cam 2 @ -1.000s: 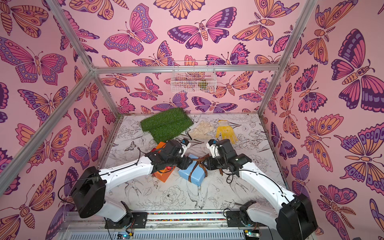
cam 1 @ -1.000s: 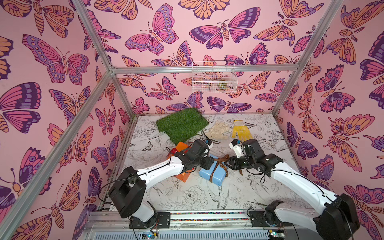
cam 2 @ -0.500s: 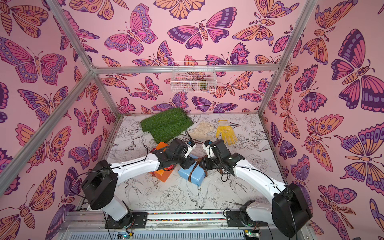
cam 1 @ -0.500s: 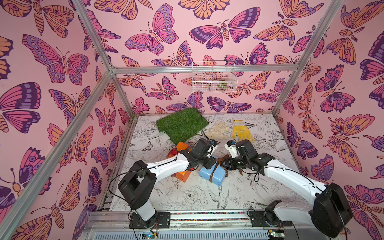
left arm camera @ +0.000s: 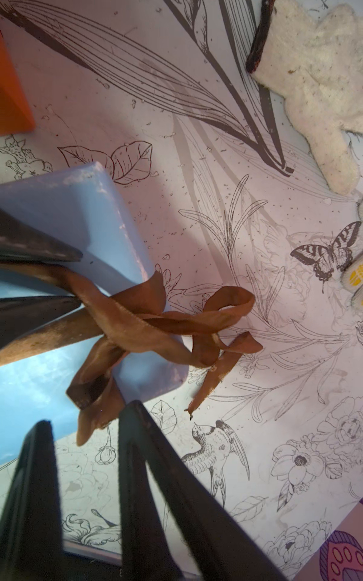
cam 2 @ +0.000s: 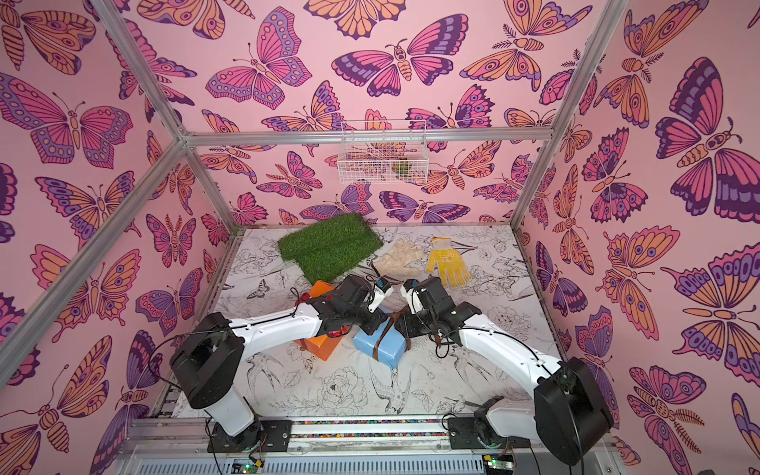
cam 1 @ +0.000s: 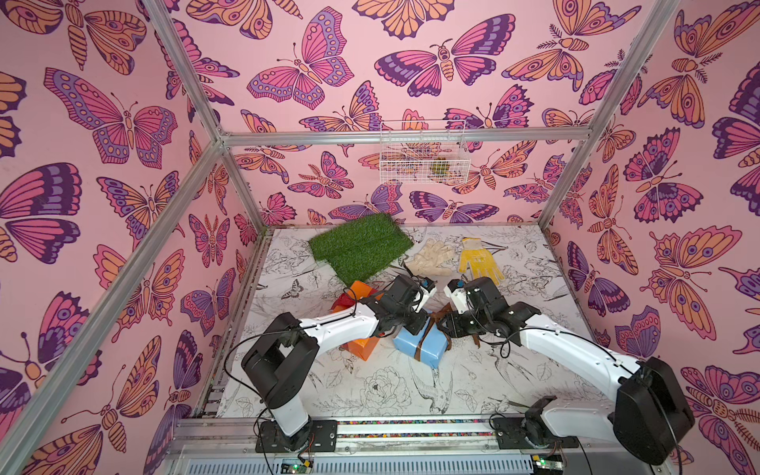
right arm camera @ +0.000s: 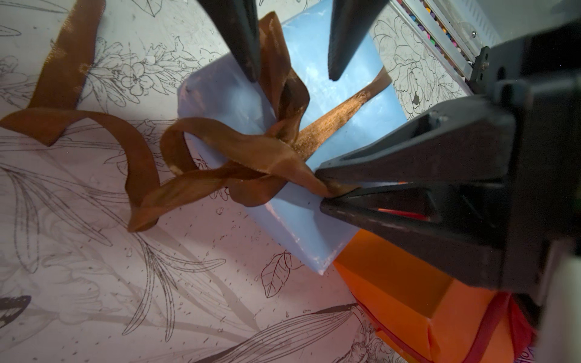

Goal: Untie the ribbon bows on the gift boxes
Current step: Untie the ribbon from the gift box.

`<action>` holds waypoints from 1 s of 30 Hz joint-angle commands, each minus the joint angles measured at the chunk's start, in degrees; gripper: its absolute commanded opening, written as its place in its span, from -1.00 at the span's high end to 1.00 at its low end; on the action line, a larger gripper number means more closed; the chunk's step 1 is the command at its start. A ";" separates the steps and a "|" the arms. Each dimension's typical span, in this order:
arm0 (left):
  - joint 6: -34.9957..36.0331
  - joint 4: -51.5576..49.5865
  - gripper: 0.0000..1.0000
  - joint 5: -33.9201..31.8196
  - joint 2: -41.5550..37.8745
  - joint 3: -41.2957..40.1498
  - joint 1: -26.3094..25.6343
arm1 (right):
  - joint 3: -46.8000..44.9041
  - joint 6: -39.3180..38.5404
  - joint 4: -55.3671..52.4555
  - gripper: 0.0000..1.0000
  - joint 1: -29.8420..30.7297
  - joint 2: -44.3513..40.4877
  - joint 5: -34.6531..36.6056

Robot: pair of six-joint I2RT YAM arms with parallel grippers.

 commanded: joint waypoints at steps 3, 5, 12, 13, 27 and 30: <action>-0.05 -0.43 0.94 0.25 0.07 -0.92 -0.17 | 0.04 -1.17 -3.67 0.20 0.28 -1.95 2.47; -0.51 -0.39 1.00 -0.97 -0.79 -1.32 -0.15 | 0.08 -1.22 -4.74 0.19 0.19 -2.89 3.57; -1.58 -0.43 1.00 -3.93 -5.83 -3.11 -0.08 | 0.04 -1.13 -7.07 0.17 -0.10 -5.90 6.39; -1.76 -0.46 1.00 -4.42 -6.62 -3.30 -0.08 | -0.05 -1.13 -7.12 0.17 -0.16 -6.02 6.54; -3.06 -0.49 1.00 -5.42 -12.94 -4.58 0.07 | -1.79 -1.39 -4.41 0.24 -0.26 -4.45 3.42; -3.47 -0.53 1.00 -5.73 -13.50 -5.48 0.10 | -2.15 -1.20 -3.59 0.25 -0.26 -3.63 3.80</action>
